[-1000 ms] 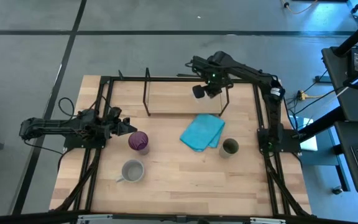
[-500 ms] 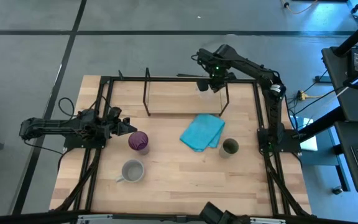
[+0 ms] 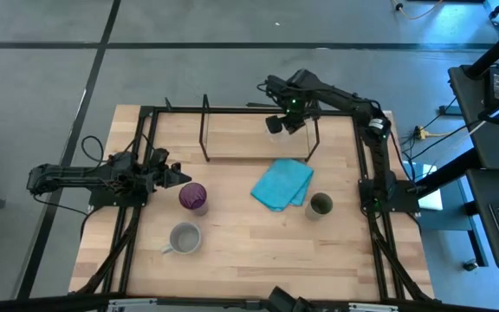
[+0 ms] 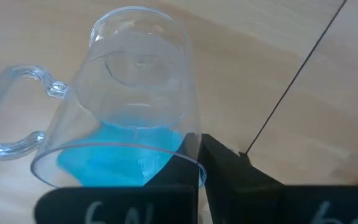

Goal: Stack small to large cups/mugs on shelf
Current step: Put the transparent mug on the shelf

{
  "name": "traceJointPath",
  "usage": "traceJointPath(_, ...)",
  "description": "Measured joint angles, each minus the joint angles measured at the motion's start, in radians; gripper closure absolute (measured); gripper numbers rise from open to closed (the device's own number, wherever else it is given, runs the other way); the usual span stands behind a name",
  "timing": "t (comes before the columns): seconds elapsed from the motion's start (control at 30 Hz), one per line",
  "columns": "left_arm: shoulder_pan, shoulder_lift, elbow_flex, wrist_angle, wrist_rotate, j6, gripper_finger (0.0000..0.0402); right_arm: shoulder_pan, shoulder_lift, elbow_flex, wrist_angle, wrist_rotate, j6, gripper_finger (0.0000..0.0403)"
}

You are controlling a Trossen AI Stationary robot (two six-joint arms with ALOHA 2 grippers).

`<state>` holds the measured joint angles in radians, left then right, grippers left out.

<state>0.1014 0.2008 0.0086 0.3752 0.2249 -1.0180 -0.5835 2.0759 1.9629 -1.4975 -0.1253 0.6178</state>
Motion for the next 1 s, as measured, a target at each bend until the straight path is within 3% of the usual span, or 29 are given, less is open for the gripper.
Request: traceJointPath(1.0, 0.0, 0.0, 0.0, 0.002, 0.002, 0.007, 0.039, -0.019, 0.05, 0.0, -0.046, 0.027, -0.059, 0.039)
